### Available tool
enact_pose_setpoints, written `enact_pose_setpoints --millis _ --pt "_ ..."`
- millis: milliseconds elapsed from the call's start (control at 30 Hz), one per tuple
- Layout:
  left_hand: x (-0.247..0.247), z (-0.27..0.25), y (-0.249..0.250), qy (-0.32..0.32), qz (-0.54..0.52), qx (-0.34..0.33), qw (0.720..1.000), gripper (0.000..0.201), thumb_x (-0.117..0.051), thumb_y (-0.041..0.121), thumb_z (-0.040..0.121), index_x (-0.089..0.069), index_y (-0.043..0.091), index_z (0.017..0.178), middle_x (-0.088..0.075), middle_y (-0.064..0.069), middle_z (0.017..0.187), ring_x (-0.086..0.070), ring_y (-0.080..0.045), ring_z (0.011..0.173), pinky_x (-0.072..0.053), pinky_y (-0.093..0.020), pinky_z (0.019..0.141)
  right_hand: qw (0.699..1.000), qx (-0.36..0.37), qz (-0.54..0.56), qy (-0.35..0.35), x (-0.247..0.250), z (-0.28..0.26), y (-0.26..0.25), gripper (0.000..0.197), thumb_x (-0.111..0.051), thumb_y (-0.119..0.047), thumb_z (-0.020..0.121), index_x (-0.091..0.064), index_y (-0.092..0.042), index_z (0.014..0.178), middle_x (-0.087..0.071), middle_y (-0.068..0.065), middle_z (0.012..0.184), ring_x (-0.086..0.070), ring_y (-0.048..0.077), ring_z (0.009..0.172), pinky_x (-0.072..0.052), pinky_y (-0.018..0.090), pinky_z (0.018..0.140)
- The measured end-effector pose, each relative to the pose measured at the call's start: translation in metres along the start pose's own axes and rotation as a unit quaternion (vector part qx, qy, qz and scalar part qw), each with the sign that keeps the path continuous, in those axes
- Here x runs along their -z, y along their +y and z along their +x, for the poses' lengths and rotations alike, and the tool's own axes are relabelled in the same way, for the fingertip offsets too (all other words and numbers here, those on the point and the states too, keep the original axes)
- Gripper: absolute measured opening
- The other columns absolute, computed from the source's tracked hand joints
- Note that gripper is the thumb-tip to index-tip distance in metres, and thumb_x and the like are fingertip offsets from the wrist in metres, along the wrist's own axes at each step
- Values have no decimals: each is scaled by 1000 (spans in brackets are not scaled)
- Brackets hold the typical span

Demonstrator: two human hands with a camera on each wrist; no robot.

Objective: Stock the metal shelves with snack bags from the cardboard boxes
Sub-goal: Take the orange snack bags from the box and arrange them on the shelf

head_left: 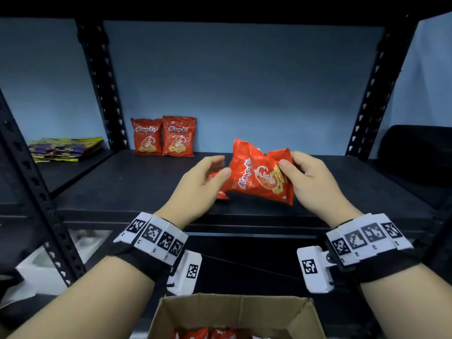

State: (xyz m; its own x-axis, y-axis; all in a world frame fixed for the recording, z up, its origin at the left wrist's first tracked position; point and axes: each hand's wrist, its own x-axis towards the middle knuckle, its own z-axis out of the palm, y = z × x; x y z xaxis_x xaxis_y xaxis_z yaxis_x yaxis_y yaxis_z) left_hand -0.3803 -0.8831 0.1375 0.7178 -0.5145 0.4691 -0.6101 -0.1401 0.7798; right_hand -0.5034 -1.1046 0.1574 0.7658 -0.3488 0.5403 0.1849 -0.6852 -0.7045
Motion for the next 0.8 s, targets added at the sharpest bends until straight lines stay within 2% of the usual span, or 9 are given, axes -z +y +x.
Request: enact_pose_setpoints --millis 67,133,200,333,400,500,600,667,800 --pt "-2 0 12 24 -77 -2 997 27 -57 30 104 -62 20 129 -71 13 113 -65 8 103 -49 -17 95 997 -14 72 -30 -4 -3 -7 20 -56 -24 106 -74 -14 106 -78 3 100 -74 25 97 -57 49 93" --pt "-3 1 18 43 -126 5 991 17 -57 26 105 -66 13 108 -73 7 91 -68 -5 82 -54 -24 81 993 -19 111 -42 -8 -8 -13 17 -58 -20 105 -73 -13 103 -78 8 98 -75 26 93 -58 49 92" --pt "-1 2 14 52 -144 5 988 23 -61 29 103 -60 13 86 -66 0 76 -59 -15 71 -50 -36 72 990 -27 132 -27 -13 -10 -15 15 -60 -20 104 -70 -12 96 -78 9 92 -73 20 83 -58 49 87" --pt "5 1 6 83 -166 19 982 35 -66 30 100 -51 23 69 -56 5 64 -47 -8 57 -41 -28 57 985 -62 157 30 -19 -12 -11 20 -61 -25 104 -68 -14 88 -78 6 88 -75 22 85 -60 53 88" --pt "7 0 3 89 -183 25 979 37 -65 26 101 -52 27 66 -57 8 64 -51 -8 61 -43 -28 59 982 -77 166 43 -21 -11 -10 23 -60 -28 104 -67 -12 89 -77 9 91 -75 29 90 -58 58 90" --pt "6 -2 0 100 -158 17 982 35 -64 33 100 -50 28 68 -53 6 65 -47 -11 61 -41 -33 61 983 -90 144 69 -28 -13 -11 29 -57 -33 105 -65 -10 89 -75 9 90 -74 29 88 -60 57 85" --pt "-3 -9 4 139 -66 16 988 32 -55 39 104 -48 23 77 -53 4 67 -48 -9 62 -43 -36 63 988 -66 77 118 -38 -19 -15 34 -52 -35 106 -60 -11 82 -69 10 80 -68 20 73 -59 36 67" --pt "-11 -17 12 176 -13 4 984 29 -49 38 107 -47 21 83 -55 5 67 -50 -3 58 -44 -26 58 985 -30 28 170 -44 -27 -21 37 -50 -31 108 -56 -12 77 -58 3 66 -52 10 58 -41 16 53" --pt "-14 -29 24 217 -12 -42 975 21 -47 32 109 -48 24 89 -61 3 68 -62 -8 59 -44 -18 46 975 35 -1 220 -49 -36 -27 40 -47 -28 109 -49 -9 74 -45 -1 57 -41 10 54 -33 23 50"
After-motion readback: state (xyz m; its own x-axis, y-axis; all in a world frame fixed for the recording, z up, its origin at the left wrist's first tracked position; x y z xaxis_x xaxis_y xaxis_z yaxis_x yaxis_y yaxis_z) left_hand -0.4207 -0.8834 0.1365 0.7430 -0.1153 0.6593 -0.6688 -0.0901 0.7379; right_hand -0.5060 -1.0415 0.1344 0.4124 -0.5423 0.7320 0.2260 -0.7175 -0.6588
